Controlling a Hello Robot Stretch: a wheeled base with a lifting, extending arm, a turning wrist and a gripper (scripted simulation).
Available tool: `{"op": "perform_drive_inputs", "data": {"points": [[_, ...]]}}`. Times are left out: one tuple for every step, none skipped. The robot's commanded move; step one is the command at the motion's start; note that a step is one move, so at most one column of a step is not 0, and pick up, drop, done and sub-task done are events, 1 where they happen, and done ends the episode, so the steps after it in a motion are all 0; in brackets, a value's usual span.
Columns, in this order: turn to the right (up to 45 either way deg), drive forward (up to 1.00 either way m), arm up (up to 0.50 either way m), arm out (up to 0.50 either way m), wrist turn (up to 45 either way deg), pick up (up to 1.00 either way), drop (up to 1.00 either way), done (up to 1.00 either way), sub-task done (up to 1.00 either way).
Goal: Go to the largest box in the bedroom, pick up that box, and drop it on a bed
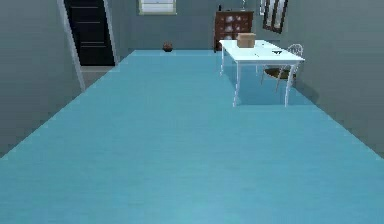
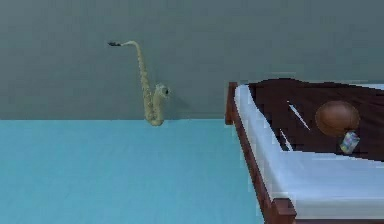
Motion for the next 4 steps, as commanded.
{"op": "perform_drive_inputs", "data": {"points": [[0.0,1.0,0.0,0.0,0.0,0.0,0.0,0.0,0.0],[0.0,1.0,0.0,0.0,0.0,0.0,0.0,0.0,0.0],[0.0,1.0,0.0,0.0,0.0,0.0,0.0,0.0,0.0],[15.0,0.0,0.0,0.0,0.0,0.0,0.0,0.0,0.0]]}}
